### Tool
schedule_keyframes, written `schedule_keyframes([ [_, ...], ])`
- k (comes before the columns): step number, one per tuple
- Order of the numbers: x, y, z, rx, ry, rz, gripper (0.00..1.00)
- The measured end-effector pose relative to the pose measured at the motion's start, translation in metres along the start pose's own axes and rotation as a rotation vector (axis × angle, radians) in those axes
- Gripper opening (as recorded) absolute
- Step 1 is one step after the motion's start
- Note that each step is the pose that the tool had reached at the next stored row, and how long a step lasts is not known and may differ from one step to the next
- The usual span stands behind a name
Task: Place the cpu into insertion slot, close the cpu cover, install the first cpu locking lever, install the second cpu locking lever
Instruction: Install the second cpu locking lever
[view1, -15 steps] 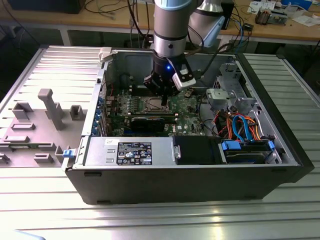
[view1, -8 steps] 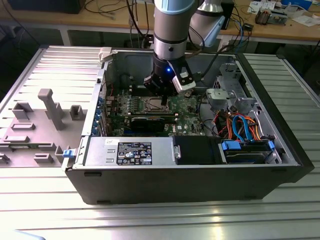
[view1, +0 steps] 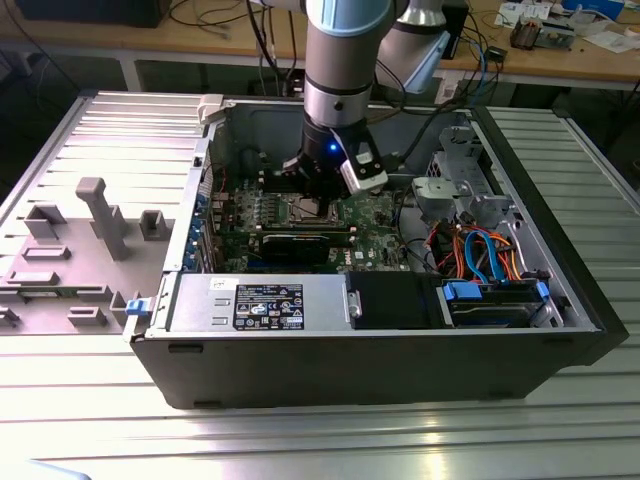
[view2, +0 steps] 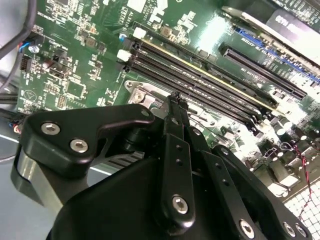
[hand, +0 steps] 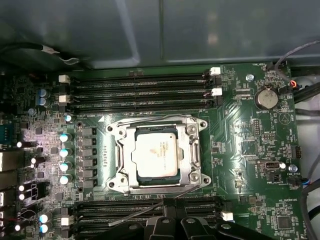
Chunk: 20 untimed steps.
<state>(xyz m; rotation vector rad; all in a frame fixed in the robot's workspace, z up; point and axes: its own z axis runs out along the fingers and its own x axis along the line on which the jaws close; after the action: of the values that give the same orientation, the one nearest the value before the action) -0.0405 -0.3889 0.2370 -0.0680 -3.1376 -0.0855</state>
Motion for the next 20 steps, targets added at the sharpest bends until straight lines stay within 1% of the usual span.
schedule_keyframes([
  [13,0.0002,-0.0009,-0.0001,0.0002,0.0002,0.0,0.11],
  [14,-0.0001,-0.0009,-0.0001,0.0003,0.0024,0.0,0.11],
  [15,-0.0002,-0.0009,-0.0002,0.0006,0.0064,0.0,0.11],
  [16,-0.0004,-0.0009,0.0,0.0009,0.0224,0.001,0.11],
  [17,-0.0005,-0.0009,0.0,0.0021,0.0448,0.002,0.11],
  [18,-0.0005,-0.0009,0.0001,0.0025,0.0561,0.003,0.11],
  [19,-0.0005,-0.0009,0.0002,0.0029,0.0654,0.004,0.11],
  [20,-0.0005,-0.0024,0.0004,0.0023,0.0707,0.004,0.11],
])
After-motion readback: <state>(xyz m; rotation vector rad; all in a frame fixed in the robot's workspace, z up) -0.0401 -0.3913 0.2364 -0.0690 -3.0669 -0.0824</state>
